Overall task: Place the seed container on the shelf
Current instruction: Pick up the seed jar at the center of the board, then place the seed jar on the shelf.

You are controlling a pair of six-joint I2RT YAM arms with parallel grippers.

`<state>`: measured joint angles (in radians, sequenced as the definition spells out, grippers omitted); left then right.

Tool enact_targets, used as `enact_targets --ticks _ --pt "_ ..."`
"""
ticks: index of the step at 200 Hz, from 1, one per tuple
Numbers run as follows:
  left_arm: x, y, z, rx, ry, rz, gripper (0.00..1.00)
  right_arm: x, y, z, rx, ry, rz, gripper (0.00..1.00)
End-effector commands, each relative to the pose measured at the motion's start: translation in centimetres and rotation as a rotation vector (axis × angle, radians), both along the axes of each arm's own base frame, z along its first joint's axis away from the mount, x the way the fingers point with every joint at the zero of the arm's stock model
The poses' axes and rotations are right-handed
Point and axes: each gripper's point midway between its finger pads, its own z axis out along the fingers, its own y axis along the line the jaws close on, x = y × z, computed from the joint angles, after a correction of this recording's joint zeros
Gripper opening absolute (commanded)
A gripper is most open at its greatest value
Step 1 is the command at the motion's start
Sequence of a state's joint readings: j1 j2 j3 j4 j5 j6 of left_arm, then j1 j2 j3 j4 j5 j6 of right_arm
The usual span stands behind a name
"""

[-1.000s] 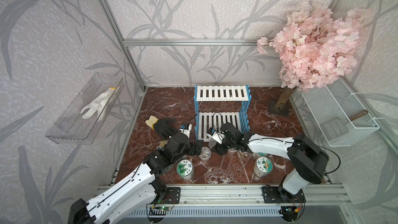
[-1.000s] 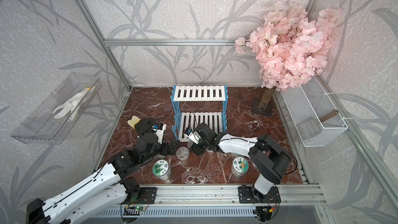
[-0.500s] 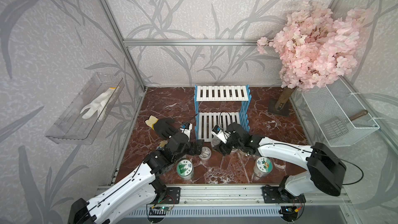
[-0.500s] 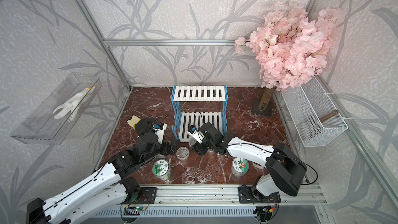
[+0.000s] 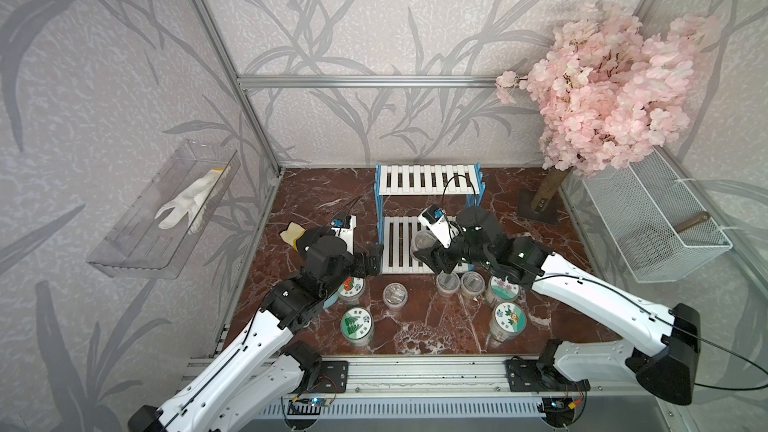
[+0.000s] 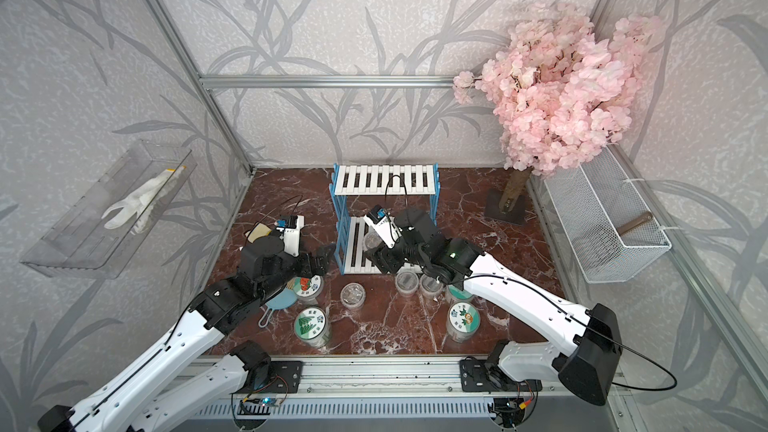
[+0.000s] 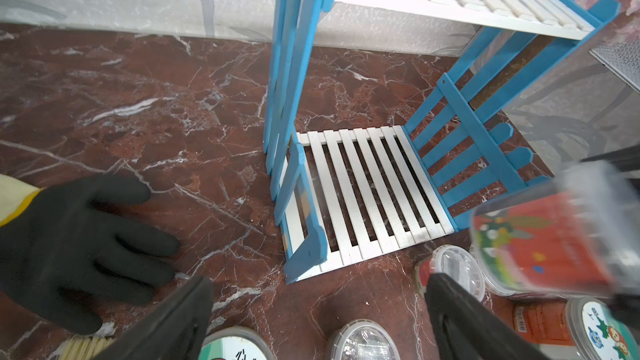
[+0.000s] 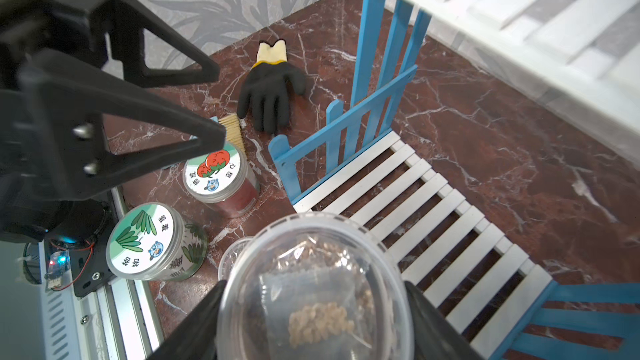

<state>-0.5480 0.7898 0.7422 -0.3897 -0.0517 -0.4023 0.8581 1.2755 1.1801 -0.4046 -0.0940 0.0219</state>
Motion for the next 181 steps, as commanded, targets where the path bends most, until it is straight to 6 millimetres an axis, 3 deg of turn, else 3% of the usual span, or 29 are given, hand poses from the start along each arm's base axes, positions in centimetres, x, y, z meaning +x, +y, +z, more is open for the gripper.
enact_targets --ticks 1,69,132,136,181 --pt "0.5 -0.4 1.7 -0.118 0.014 -0.002 1.00 0.6 -1.0 2.2 -0.027 -0.007 -0.050 0.72" --pt "1.7 -0.9 5.3 -0.151 -0.059 -0.033 1.00 5.1 0.8 7.8 -0.010 -0.063 -0.117 0.72" --pt "4.0 -0.4 6.5 -0.119 -0.087 0.012 1.00 9.9 2.9 10.4 -0.022 -0.092 -0.173 0.72" --pt "4.1 -0.4 6.5 -0.121 -0.088 0.014 1.00 10.6 3.3 9.4 -0.040 -0.081 -0.175 0.72" --pt "4.8 -0.2 7.0 -0.117 -0.088 0.012 1.00 13.8 4.9 9.2 -0.095 -0.071 -0.193 0.72"
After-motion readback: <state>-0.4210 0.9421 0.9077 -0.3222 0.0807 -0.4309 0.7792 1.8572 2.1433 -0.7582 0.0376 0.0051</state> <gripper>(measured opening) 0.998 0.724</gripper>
